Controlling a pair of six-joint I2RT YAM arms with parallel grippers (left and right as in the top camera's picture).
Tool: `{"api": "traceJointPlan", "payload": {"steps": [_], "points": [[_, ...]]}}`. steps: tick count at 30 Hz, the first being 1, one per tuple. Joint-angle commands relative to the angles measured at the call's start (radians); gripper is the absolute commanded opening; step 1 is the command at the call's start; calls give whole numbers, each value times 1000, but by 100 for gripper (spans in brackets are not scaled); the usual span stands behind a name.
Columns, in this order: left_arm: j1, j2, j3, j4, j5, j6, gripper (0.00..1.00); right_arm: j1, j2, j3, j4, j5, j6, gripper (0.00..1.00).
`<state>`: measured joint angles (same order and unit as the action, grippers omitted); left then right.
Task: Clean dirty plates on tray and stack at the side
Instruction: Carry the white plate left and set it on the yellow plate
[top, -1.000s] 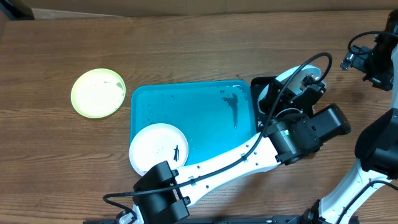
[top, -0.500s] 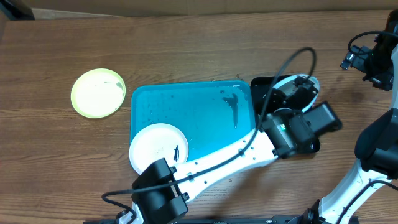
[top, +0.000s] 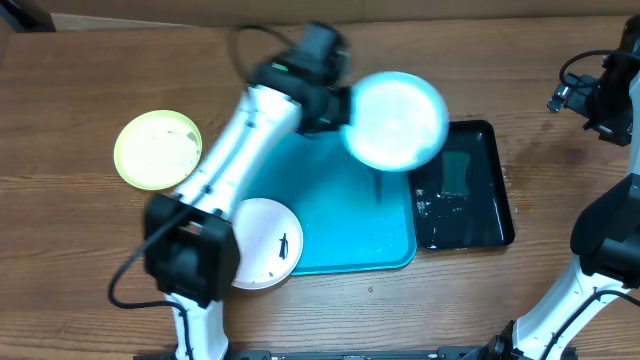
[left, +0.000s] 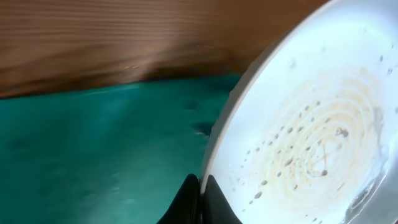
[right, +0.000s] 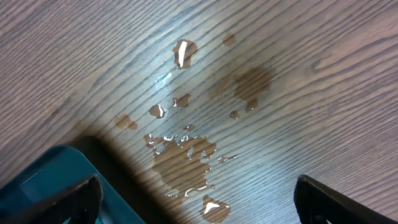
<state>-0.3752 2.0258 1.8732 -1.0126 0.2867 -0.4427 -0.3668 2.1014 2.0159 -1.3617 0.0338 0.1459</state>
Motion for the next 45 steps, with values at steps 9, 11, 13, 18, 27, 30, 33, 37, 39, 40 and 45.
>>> {"api": "traceJointPlan", "payload": {"steps": [9, 11, 13, 18, 27, 30, 33, 37, 39, 40, 45], "points": [[646, 5, 19, -221, -53, -27, 4, -1, -13, -1, 4, 6, 8, 100], [724, 5, 11, -234, -141, -36, 4, -1, -13, -1, 4, 6, 8, 100], [787, 6, 6, -240, -196, -37, 4, -1, -13, -1, 4, 6, 8, 100], [893, 7, -19, -227, -250, -37, 4, -1, -13, -1, 4, 6, 8, 100], [902, 8, -168, -82, -264, -37, 4, -1, -13, -1, 4, 6, 8, 100], [898, 8, -219, -19, -270, -37, 4, -1, -13, -1, 4, 6, 8, 100], [898, 8, -247, 21, -269, -36, 4, -1, -13, -1, 4, 6, 8, 100], [898, 7, -245, 29, -266, -15, 37, -1, -13, -1, 4, 6, 8, 100], [898, 7, -237, 24, -236, 19, 66, -1, -13, -1, 4, 6, 8, 100], [898, 6, -225, 6, -188, 34, 76, -1, -13, -1, 4, 6, 8, 100], [895, -2, -134, -166, -11, 81, 75, -1, -13, -1, 4, 6, 8, 100]]}}
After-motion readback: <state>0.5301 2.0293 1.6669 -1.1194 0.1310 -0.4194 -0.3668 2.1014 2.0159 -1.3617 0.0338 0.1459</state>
